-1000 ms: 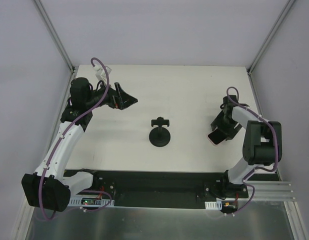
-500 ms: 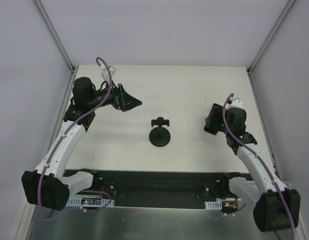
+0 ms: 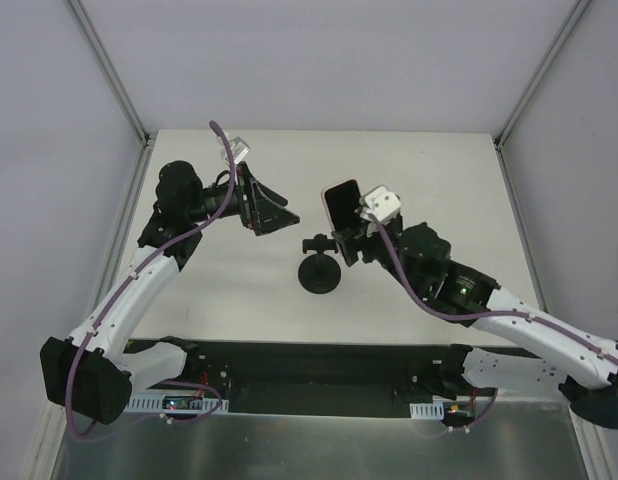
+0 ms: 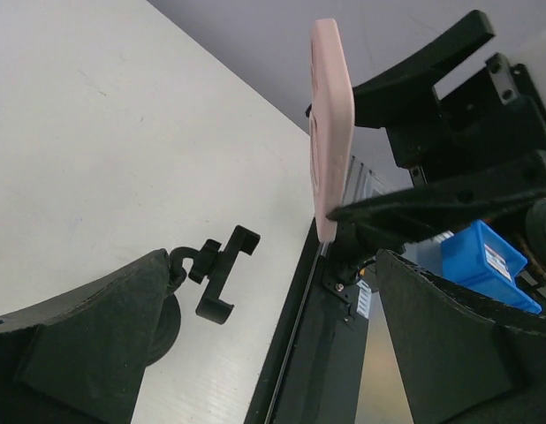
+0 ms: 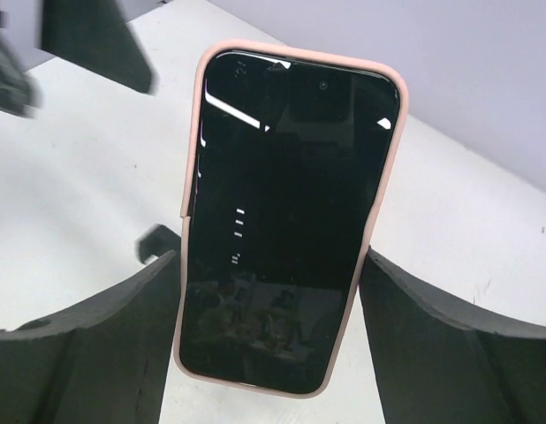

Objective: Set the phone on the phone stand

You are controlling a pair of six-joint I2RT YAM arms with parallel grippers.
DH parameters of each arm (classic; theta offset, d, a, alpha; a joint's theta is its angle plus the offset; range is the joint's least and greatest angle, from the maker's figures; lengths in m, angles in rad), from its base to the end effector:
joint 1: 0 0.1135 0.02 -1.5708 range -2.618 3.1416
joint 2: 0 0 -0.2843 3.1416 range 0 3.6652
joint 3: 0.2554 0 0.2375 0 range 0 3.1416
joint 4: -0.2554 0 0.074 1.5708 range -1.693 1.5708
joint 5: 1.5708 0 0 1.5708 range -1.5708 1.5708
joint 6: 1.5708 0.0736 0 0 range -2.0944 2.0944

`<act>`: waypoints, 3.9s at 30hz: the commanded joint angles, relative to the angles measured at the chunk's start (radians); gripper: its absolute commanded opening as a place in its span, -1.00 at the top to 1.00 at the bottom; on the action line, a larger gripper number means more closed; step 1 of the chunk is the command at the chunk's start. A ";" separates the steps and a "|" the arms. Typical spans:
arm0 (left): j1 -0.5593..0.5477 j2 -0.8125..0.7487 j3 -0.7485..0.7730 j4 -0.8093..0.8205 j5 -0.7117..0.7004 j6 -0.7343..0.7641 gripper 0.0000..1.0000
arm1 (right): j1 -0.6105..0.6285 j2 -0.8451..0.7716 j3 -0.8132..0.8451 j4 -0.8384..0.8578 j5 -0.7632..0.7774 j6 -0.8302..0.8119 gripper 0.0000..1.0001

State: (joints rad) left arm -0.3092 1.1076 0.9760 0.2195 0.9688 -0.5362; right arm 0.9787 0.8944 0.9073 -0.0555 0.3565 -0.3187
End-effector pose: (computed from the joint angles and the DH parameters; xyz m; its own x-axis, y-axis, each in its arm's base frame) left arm 0.2139 -0.1320 0.4073 -0.4157 -0.1709 -0.8933 0.8632 0.2353 -0.4467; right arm 0.1407 0.1631 0.3921 0.1601 -0.2881 -0.9441 -0.5611 0.7604 -0.3272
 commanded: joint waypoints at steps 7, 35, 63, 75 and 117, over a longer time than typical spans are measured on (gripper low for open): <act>-0.028 -0.048 -0.019 0.098 0.036 -0.010 -0.70 | 0.261 0.241 0.229 0.132 0.300 -0.203 0.99; -0.059 -0.005 -0.036 0.239 0.166 -0.113 0.50 | 0.298 0.276 0.239 0.149 0.210 -0.164 0.99; -0.163 -0.106 -0.026 0.261 0.269 -0.067 1.00 | -0.075 0.060 0.251 -0.288 -0.758 0.314 -0.79; -0.223 -0.066 0.020 0.239 0.223 -0.198 1.00 | -0.066 0.058 0.111 -0.026 -0.962 0.448 0.62; -0.392 -0.055 0.165 -0.223 0.041 0.094 0.60 | -0.067 0.046 0.068 0.091 -0.932 0.475 0.99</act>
State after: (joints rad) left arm -0.6876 1.0702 1.1011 -0.0391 1.0080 -0.4561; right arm 0.9138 0.9405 0.9543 -0.0875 -0.5774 0.1322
